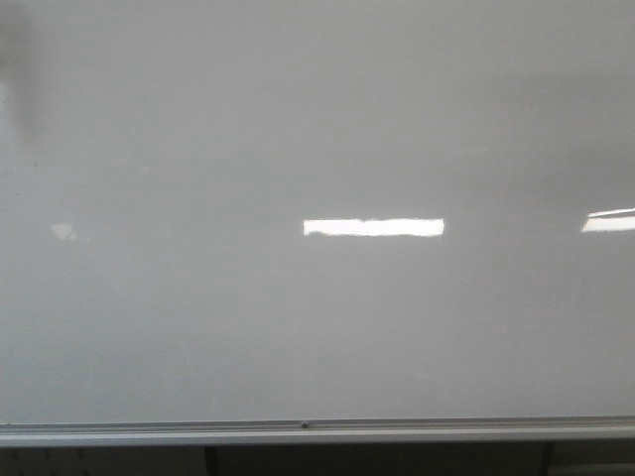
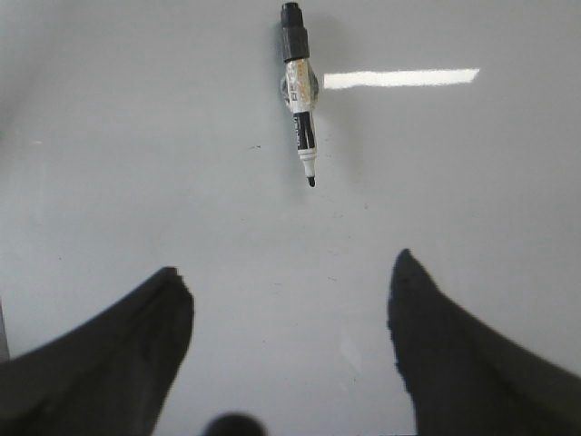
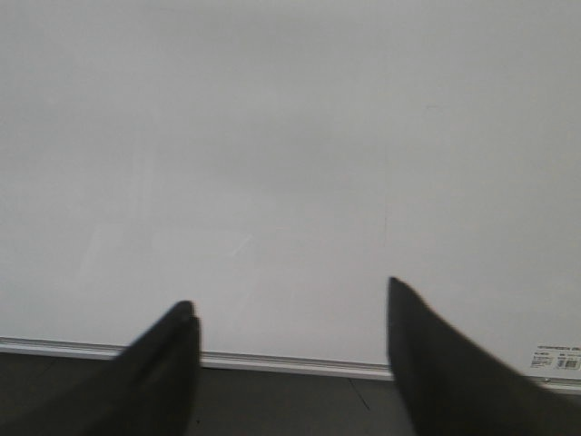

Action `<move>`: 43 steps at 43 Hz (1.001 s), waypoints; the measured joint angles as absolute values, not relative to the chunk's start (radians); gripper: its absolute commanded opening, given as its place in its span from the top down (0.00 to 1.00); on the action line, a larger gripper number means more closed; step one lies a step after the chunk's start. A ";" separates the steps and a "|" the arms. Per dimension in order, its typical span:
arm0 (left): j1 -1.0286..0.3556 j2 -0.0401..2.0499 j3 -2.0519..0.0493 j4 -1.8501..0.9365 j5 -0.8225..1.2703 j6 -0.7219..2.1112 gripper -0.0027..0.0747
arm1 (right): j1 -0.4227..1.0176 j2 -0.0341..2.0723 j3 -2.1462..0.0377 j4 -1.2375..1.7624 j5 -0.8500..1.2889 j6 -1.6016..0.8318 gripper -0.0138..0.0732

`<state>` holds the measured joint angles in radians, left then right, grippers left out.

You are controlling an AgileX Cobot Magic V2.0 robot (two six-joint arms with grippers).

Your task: Write number 2 on whiteboard

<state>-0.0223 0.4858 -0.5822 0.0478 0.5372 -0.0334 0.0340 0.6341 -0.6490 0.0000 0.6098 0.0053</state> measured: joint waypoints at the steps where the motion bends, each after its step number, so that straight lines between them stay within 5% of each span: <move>1: -0.022 0.493 -0.582 0.048 0.537 -0.033 0.26 | 0.034 0.634 -0.649 0.000 0.610 0.005 0.08; 43: -0.022 1.245 -0.894 0.010 0.363 -0.033 0.26 | 0.034 0.634 -0.649 0.000 0.610 0.005 0.08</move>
<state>-0.0223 1.2450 -0.8937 0.0101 0.3625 -0.0334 0.0340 0.6341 -0.6490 0.0000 0.6098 0.0053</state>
